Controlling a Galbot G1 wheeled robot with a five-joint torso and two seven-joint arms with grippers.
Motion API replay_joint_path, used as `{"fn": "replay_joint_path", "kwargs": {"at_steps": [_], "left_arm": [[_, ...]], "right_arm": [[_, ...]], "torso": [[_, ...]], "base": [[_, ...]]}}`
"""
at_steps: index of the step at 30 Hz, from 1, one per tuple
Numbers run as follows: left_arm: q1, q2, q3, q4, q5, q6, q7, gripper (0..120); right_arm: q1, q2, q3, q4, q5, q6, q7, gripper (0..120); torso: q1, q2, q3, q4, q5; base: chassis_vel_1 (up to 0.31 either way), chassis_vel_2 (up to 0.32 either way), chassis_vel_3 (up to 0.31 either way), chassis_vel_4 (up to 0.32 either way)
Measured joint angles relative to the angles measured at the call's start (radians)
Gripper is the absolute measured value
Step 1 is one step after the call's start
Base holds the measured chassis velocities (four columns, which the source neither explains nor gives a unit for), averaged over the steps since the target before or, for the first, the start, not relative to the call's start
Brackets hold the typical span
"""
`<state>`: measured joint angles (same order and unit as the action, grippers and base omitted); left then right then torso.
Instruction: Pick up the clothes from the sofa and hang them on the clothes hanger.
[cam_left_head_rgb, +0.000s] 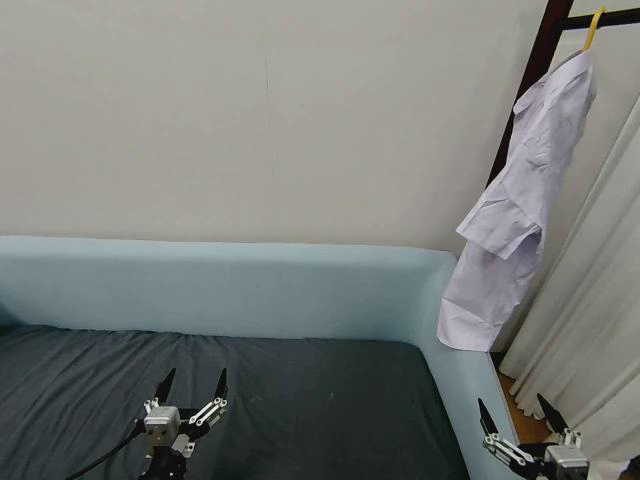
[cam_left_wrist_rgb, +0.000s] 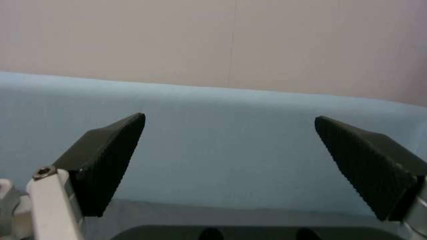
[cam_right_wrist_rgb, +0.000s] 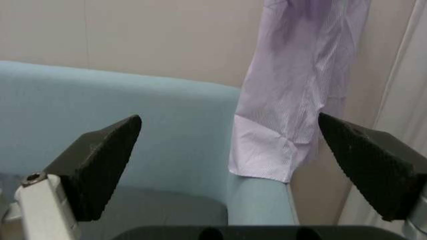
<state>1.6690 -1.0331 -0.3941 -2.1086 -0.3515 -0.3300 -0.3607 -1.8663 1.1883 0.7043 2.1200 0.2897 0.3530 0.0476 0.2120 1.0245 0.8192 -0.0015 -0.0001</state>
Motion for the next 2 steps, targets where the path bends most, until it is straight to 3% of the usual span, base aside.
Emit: {"fn": "replay_joint_path", "kwargs": {"at_steps": [2], "left_arm": [[0.000, 0.000, 0.000, 0.000, 0.000, 0.000, 0.000, 100]], "right_arm": [[0.000, 0.000, 0.000, 0.000, 0.000, 0.000, 0.000, 100]], "torso": [[0.000, 0.000, 0.000, 0.0000, 0.0000]], "base": [[0.000, 0.000, 0.000, 0.000]]}}
